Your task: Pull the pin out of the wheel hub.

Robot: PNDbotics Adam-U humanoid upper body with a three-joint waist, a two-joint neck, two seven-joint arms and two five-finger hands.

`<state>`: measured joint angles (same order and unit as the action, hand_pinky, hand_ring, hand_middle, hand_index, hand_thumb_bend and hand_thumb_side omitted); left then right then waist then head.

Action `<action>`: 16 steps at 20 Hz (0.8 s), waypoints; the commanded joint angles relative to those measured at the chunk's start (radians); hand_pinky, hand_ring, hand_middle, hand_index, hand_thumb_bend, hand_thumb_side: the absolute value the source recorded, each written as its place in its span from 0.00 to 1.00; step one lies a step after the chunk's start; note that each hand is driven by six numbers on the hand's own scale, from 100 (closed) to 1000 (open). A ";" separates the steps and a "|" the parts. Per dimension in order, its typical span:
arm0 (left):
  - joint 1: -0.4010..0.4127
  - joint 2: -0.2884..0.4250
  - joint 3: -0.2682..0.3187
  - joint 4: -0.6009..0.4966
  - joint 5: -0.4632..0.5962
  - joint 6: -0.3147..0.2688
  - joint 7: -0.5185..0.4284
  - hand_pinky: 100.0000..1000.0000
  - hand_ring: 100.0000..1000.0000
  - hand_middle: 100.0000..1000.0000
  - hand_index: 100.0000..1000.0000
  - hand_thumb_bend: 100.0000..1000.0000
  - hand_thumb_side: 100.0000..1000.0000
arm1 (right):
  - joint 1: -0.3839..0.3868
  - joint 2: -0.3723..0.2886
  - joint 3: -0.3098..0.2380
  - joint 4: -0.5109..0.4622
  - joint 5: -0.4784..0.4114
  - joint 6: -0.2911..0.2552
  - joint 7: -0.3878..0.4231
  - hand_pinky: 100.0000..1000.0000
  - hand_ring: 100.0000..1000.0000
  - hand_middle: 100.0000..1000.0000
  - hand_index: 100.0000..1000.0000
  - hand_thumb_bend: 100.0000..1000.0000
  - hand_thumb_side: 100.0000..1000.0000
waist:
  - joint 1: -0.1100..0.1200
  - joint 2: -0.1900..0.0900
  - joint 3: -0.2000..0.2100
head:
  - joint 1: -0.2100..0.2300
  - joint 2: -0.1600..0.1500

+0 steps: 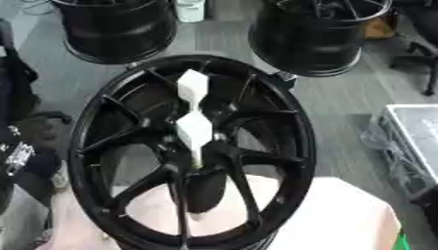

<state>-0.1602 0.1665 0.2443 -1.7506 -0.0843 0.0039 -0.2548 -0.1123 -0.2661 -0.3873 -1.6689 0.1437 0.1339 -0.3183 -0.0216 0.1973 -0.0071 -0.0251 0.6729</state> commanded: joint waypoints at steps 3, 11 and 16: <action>-0.016 0.004 0.003 -0.016 0.008 0.003 0.007 0.62 0.69 0.67 0.77 0.46 0.69 | 0.013 0.032 0.079 -0.103 -0.098 -0.052 0.092 0.62 0.68 0.72 0.91 0.04 0.32 | 0.002 -0.010 -0.001 | 0.006 -0.010; -0.018 -0.001 -0.001 -0.011 0.011 0.003 0.003 0.62 0.69 0.67 0.77 0.46 0.69 | 0.021 0.042 0.128 -0.075 -0.183 -0.091 0.116 0.61 0.67 0.70 0.91 0.05 0.31 | 0.003 -0.009 0.001 | 0.027 0.005; -0.017 -0.002 0.000 -0.008 0.009 0.007 0.010 0.62 0.69 0.66 0.77 0.46 0.69 | 0.018 0.043 0.138 -0.079 -0.178 -0.095 0.123 0.61 0.66 0.70 0.91 0.05 0.31 | 0.003 -0.008 0.001 | 0.032 0.006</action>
<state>-0.1666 0.1573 0.2434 -1.7492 -0.0783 0.0102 -0.2490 -0.0877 -0.2101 -0.2504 -1.7350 -0.0314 0.0436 -0.1987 -0.0202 0.1984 -0.0060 0.0032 0.6753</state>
